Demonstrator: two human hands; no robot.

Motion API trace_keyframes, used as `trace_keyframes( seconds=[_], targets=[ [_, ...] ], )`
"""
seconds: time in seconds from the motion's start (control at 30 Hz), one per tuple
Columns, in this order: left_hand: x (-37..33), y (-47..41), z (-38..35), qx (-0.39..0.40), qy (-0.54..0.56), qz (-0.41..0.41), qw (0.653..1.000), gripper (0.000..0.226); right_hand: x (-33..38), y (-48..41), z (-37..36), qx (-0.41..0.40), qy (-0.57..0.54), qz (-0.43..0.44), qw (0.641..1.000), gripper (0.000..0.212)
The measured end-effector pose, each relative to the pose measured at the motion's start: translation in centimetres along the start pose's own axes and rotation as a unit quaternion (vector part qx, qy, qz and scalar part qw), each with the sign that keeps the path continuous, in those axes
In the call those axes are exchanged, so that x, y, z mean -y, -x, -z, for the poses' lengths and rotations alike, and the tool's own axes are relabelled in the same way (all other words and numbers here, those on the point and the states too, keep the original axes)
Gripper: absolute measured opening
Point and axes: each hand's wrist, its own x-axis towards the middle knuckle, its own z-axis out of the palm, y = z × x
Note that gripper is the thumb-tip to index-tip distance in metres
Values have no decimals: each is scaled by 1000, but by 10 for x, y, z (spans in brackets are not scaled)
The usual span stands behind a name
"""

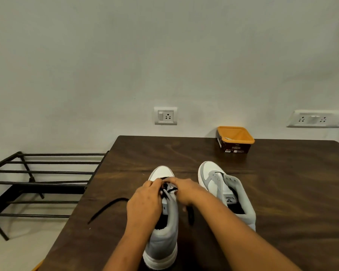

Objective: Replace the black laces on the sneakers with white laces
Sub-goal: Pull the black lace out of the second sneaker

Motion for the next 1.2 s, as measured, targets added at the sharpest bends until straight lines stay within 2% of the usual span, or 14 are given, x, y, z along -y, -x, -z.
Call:
trace_keyframes(
  seconds=[0.13, 0.2, 0.27, 0.33, 0.4, 0.47, 0.53, 0.67, 0.73, 0.8, 0.87, 0.97, 1.1, 1.2],
  targets=[
    [-1, 1, 2, -2, -3, 5, 1000, 23, -20, -8, 9, -124, -32, -95, 987, 54],
    [-1, 1, 2, -1, -4, 8, 1000, 21, -41, -13, 19, -171, -189, -155, 954, 39],
    [0, 1, 1, -2, -2, 10, 1000, 21, -56, -11, 35, -246, -387, -180, 870, 27],
    [0, 0, 0, -1, 7, 13, 1000, 22, -61, 2, 50, -285, -546, -171, 769, 43],
    [1, -2, -2, 3, 15, 18, 1000, 24, -58, 13, 61, -266, -680, -136, 669, 56],
    [1, -2, -3, 9, 16, 24, 1000, 26, -53, 21, 68, -241, -741, -82, 621, 63],
    [2, -2, -3, 10, 23, 27, 999, 27, -48, 21, 68, -222, -723, -51, 652, 62],
    [1, 0, -1, 3, 37, 26, 999, 27, -25, 19, 43, -90, -591, -9, 802, 41],
    [1, -1, -1, -4, 38, 15, 999, 27, -21, 15, 30, -78, -391, 26, 917, 10],
    [1, -1, -1, -14, 38, 6, 999, 25, -20, 10, 25, -88, -170, 26, 981, 40],
    [1, -1, 0, -22, 35, 8, 999, 23, -16, 8, 23, -100, -55, 17, 993, 57],
    [-1, -2, 1, -32, 27, 14, 999, 19, -8, 5, 22, -145, -55, 51, 987, 64],
    [-3, -3, 3, -37, 22, 11, 999, 17, 8, 11, 24, -227, -145, 87, 959, 55],
    [-1, -3, 2, -39, 12, -3, 999, 16, 14, 16, 19, -146, -152, 95, 973, 36]
  ],
)
